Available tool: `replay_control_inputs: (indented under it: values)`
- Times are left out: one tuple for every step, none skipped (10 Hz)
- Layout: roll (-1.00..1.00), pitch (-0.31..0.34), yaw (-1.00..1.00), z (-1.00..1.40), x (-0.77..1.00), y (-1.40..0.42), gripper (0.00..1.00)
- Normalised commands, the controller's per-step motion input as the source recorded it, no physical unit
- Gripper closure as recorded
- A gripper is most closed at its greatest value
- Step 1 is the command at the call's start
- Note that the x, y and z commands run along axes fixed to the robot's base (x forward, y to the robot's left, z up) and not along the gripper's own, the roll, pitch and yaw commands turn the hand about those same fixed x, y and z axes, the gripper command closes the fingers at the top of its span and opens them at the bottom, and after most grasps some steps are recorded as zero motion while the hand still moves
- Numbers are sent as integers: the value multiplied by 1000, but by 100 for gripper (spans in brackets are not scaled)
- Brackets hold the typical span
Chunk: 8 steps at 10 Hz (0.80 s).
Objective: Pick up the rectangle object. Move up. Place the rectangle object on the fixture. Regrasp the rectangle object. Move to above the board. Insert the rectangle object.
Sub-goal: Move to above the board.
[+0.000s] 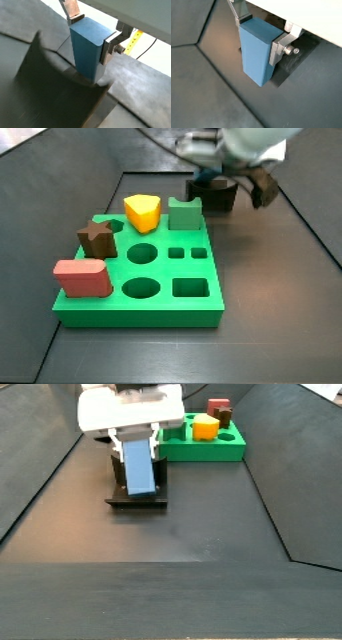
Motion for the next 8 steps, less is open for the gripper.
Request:
replay_control_inputs:
  values:
    - [-54,41,174,1000,-58,304,100]
    - [-50,6,159,1000,-56,293,100]
    - [-45,-17,145,1000,-57,285,100]
    - [-33,-55,107,1000,-58,266,100]
    - [-26,-71,78,1000,-59,257,100]
    - [-27,-80,38,1000,-63,237,100]
    - [-28,-77,19,1000,-63,227,100]
    - [-36,-57,-22,1000,-63,203,100]
